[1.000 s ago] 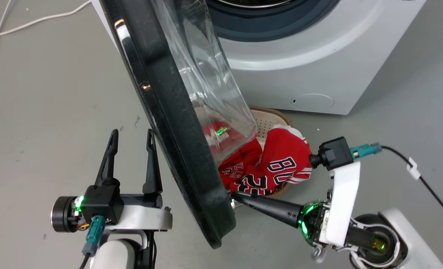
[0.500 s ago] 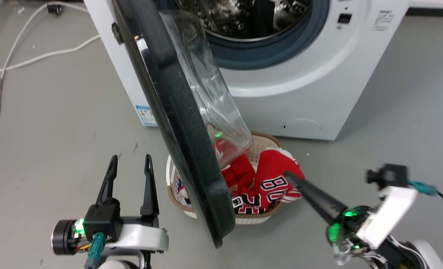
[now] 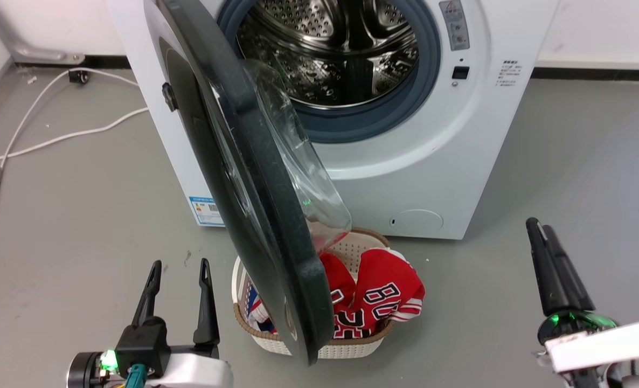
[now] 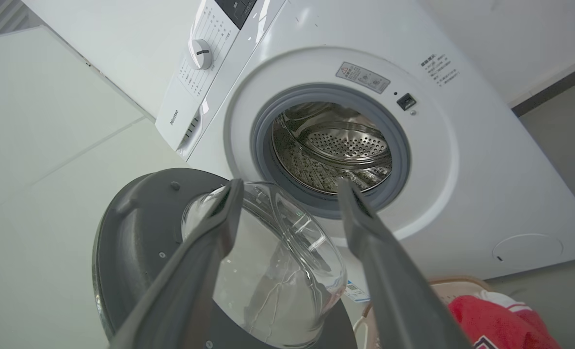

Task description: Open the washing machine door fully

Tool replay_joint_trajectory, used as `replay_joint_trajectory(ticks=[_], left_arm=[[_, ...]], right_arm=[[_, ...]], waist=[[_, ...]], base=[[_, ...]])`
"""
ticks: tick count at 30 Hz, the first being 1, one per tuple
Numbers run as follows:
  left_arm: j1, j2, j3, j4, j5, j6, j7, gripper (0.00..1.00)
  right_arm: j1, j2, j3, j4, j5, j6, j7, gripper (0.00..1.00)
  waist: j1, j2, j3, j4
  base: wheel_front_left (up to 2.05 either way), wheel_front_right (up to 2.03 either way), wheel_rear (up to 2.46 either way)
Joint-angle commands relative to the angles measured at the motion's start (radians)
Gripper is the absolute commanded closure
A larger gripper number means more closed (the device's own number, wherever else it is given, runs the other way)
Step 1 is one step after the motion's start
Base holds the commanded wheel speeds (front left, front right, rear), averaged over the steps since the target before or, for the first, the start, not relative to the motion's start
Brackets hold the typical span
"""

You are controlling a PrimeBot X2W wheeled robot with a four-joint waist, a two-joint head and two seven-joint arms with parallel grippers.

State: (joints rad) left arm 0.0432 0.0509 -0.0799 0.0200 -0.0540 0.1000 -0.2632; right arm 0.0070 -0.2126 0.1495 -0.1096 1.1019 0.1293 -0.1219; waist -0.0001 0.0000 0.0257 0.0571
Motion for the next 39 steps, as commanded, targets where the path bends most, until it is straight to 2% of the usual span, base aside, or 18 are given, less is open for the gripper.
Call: replay_joint_trajectory(ticks=[1,3,6,11,16,23,39], left_arm=[[0.015,-0.001,0.004,-0.001,0.004,0.001,-0.002,0.00],[0.020,-0.001,0.005,-0.004,0.005,0.003,-0.002,0.00],[0.030,-0.001,0.006,-0.007,0.005,0.005,-0.002,0.00],[0.035,-0.001,0.006,-0.011,0.005,0.007,-0.002,0.00],[0.040,-0.001,0.009,-0.009,0.003,0.007,-0.002,0.00],[0.046,-0.001,0.006,-0.008,0.000,0.010,-0.002,0.00],[0.059,-0.001,0.012,0.003,-0.001,0.016,-0.002,0.00]], right_arm=[[0.020,-0.015,0.018,0.014,-0.071,0.003,-0.061,0.00],[0.022,-0.018,0.031,0.032,-0.181,0.003,-0.119,0.00],[0.023,-0.004,-0.005,0.046,-0.364,0.002,-0.142,0.00],[0.058,0.081,-0.096,0.012,-0.684,0.001,-0.143,0.00],[0.103,0.128,-0.134,0.032,-0.894,0.001,-0.143,0.00],[0.153,0.162,-0.182,0.034,-0.998,0.001,-0.143,0.00],[0.188,0.164,-0.165,0.047,-0.963,0.001,-0.143,0.00]], waist=[[0.0001,0.0000,-0.012,-0.003],[0.0001,0.0000,-0.017,-0.005],[0.0001,0.0000,-0.022,-0.009],[0.0001,0.0000,-0.025,-0.011],[0.0001,0.0000,-0.032,-0.012],[0.0001,0.0000,-0.041,-0.010],[0.0001,0.0000,-0.055,-0.021]], base=[[0.00,0.00,0.00],[0.00,0.00,0.00],[0.00,0.00,0.00],[0.00,0.00,0.00],[0.00,0.00,0.00],[0.00,0.00,0.00],[0.00,0.00,0.00]])
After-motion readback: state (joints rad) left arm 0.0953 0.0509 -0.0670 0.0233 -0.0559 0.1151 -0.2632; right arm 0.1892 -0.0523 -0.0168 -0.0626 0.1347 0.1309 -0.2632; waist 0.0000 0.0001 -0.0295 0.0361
